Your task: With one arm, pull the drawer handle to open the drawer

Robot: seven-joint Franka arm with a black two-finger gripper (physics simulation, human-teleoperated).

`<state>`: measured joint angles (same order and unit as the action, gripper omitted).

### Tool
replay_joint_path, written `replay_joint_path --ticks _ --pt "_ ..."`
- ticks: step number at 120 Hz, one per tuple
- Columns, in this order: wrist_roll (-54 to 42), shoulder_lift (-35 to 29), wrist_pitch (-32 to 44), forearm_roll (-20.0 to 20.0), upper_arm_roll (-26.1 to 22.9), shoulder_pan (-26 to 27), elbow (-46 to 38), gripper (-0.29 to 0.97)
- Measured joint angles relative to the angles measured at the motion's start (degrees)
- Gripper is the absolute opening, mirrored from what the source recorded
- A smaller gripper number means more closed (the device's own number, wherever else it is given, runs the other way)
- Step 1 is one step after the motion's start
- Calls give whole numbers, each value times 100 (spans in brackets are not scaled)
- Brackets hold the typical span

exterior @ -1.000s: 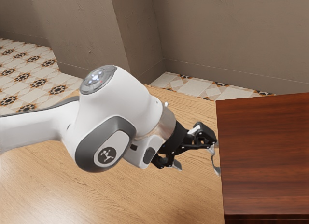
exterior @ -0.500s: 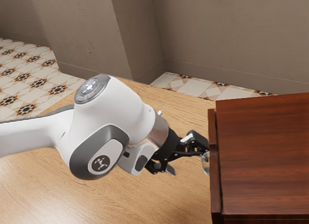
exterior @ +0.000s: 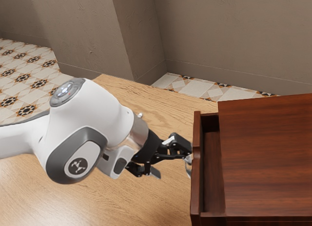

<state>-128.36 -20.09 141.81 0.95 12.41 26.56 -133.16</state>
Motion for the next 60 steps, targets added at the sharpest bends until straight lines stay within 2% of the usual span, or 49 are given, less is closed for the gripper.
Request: replay_joint_path --ticks 60 --pt "-220 -568 -206 -93 322 -36 -372 65"
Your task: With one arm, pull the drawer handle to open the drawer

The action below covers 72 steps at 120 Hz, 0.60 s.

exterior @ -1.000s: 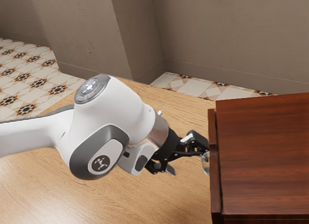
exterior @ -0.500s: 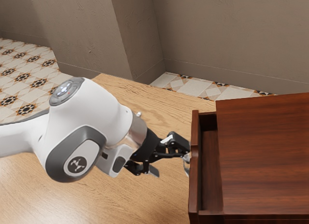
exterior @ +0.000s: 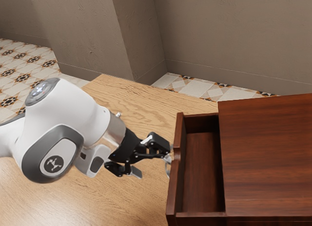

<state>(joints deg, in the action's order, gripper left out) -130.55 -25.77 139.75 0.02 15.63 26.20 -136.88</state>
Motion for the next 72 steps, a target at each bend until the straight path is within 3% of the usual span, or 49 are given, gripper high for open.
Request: replay_joint_path --ticks 72 --pt "-79 -545 -578 -470 54 -138 -166 64"
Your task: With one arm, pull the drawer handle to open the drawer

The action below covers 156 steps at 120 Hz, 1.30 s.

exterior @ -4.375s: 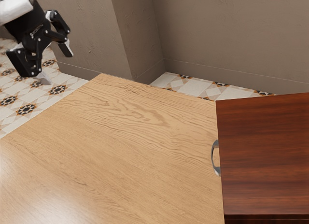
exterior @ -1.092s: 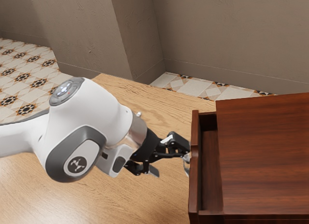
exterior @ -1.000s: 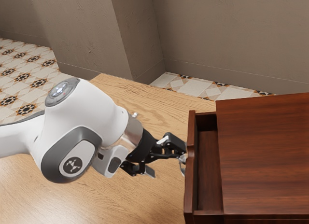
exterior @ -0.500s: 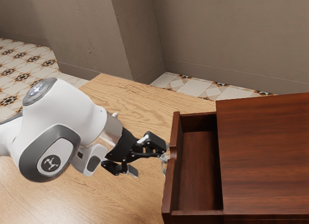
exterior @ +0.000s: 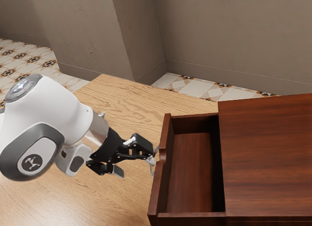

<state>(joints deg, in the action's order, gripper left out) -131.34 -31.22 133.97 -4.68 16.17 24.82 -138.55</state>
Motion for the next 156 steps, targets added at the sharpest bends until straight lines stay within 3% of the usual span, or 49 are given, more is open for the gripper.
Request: replay_joint_path --ticks 74,90,114,134,156 --pt "0 -443 -178 -137 -13 -135 -40 67" --pt "101 -353 -499 -138 -35 -114 704 68" --pt "720 229 -1735 -295 -52 -140 2274 68" --pt "1607 1249 -2762 -514 -51 -183 3402 68" --pt "2830 1974 -3610 -557 -35 -614 4357 68"
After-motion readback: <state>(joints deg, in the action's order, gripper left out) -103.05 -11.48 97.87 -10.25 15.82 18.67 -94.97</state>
